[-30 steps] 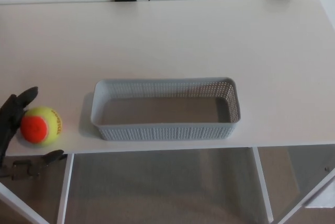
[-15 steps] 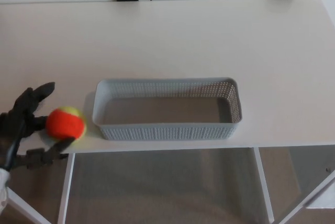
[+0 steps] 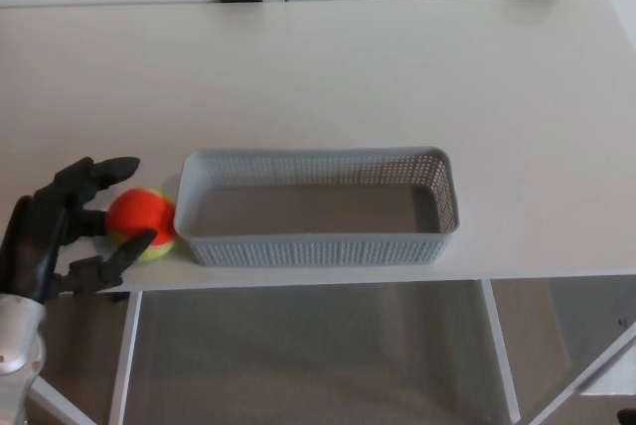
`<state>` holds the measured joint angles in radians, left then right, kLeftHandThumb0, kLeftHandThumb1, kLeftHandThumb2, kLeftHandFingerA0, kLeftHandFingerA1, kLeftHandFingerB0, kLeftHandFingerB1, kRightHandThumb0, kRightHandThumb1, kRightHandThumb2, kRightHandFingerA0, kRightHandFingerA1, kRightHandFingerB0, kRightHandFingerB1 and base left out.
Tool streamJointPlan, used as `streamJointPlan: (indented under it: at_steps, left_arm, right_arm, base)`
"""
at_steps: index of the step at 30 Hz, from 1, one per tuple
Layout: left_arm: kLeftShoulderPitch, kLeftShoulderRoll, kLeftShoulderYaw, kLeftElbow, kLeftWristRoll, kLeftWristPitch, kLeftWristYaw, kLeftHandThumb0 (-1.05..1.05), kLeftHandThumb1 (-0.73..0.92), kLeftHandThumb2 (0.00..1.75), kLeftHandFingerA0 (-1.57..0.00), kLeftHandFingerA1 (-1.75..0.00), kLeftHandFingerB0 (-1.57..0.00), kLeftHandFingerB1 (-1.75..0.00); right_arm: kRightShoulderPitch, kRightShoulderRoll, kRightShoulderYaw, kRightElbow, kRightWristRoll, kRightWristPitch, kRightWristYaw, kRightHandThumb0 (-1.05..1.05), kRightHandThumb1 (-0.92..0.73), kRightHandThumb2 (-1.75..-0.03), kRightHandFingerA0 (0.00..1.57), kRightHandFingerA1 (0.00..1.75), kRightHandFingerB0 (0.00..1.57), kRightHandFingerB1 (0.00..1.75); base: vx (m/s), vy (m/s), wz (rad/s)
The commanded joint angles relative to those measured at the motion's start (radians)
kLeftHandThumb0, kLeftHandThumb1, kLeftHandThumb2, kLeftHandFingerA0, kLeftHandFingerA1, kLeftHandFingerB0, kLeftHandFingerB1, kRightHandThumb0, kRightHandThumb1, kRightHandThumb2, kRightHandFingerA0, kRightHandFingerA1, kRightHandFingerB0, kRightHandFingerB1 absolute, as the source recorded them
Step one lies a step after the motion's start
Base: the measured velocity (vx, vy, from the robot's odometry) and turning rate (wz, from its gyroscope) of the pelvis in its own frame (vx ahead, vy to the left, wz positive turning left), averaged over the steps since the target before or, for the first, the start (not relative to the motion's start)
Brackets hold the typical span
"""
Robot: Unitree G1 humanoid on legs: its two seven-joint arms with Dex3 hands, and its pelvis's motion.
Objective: The robot walk towards a table in front and uses its left hand to pickup a tennis ball on the left side and put it in a container on the right hand side
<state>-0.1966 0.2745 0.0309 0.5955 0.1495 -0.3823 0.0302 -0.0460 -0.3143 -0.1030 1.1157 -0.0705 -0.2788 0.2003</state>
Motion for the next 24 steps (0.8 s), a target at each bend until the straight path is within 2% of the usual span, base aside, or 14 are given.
streamJointPlan:
  at_steps: [1,2,5,7,12,13,14,15,16,20,24]
  left_arm:
    - [-0.011,0.001,-0.001,0.011,-0.009,0.065,-0.023,-0.25,0.83,0.66,-1.02,-1.32,-0.7,-0.43]
    - [-0.013,0.002,0.001,0.012,-0.015,0.061,-0.032,-0.27,0.84,0.65,-1.04,-1.16,-0.75,-0.44]
    - [-0.029,0.009,0.002,0.022,-0.027,0.048,-0.054,-0.26,0.84,0.65,-1.03,-1.17,-0.75,-0.45]
    - [-0.031,0.012,0.001,0.018,-0.034,0.051,-0.072,-0.28,0.83,0.65,-1.02,-1.29,-0.78,-0.47]
    - [-0.048,0.025,-0.01,0.024,-0.023,0.04,-0.098,-0.31,0.84,0.65,-1.07,-1.26,-0.84,-0.48]
    - [-0.041,0.03,-0.018,0.021,-0.006,0.035,-0.091,-0.26,0.85,0.64,-1.09,-1.09,-0.87,-0.72]
    - [-0.039,0.032,-0.022,0.019,0.001,0.033,-0.088,-0.26,0.85,0.64,-1.09,-1.09,-0.87,-0.72]
    - [-0.04,0.034,-0.024,0.022,0.006,0.027,-0.084,-0.24,0.84,0.66,-1.07,-1.07,-0.84,-0.86]
    - [-0.042,0.032,-0.025,0.019,0.004,0.034,-0.082,-0.18,0.79,0.76,-1.01,-1.21,-0.79,-1.08]
    - [-0.059,0.027,-0.015,0.014,-0.017,0.042,-0.085,-0.17,0.81,0.76,-0.98,-1.34,-0.74,-1.13]
    - [-0.043,0.034,0.007,-0.018,-0.036,0.033,-0.086,-0.14,0.82,0.75,-0.98,-1.36,-0.75,-1.11]
  right_arm:
    - [-0.014,-0.023,0.011,-0.008,-0.003,0.026,0.006,-0.39,-0.61,-0.58,0.54,0.43,0.48,0.38]
    - [-0.016,-0.025,0.013,-0.005,-0.003,0.022,0.009,-0.4,-0.62,-0.58,0.54,0.44,0.47,0.38]
    - [-0.023,-0.029,0.022,-0.005,-0.007,0.014,0.012,-0.41,-0.62,-0.58,0.54,0.44,0.47,0.39]
    - [-0.031,-0.031,0.022,0.011,-0.003,0.019,0.015,-0.41,-0.61,-0.58,0.55,0.45,0.48,0.39]
    - [-0.048,-0.034,0.02,0.023,0.0,0.017,0.018,-0.41,-0.61,-0.58,0.55,0.45,0.48,0.39]
    - [-0.043,-0.033,0.019,0.019,0.002,0.019,0.019,-0.4,-0.61,-0.58,0.56,0.45,0.47,0.39]
    - [-0.04,-0.032,0.019,0.018,0.003,0.019,0.02,-0.4,-0.61,-0.58,0.56,0.45,0.47,0.39]
    - [-0.042,-0.032,0.019,0.017,0.003,0.021,0.019,-0.4,-0.61,-0.58,0.55,0.45,0.47,0.39]
    - [-0.046,-0.032,0.018,0.017,0.004,0.026,0.019,-0.4,-0.61,-0.58,0.56,0.44,0.48,0.38]
    - [-0.069,-0.035,0.014,0.015,0.007,0.04,0.018,-0.39,-0.62,-0.58,0.54,0.43,0.48,0.38]
    - [-0.06,-0.031,0.013,0.008,0.009,0.046,0.018,-0.38,-0.61,-0.58,0.55,0.44,0.48,0.38]
  base:
    - [0.0,0.0,0.0]
    - [0.0,0.0,0.0]
    - [0.0,0.0,0.0]
    - [0.0,0.0,0.0]
    - [0.0,0.0,0.0]
    - [0.0,0.0,0.0]
    - [0.0,0.0,0.0]
    - [0.0,0.0,0.0]
    - [0.0,0.0,0.0]
    - [0.0,0.0,0.0]
    - [0.0,0.0,0.0]
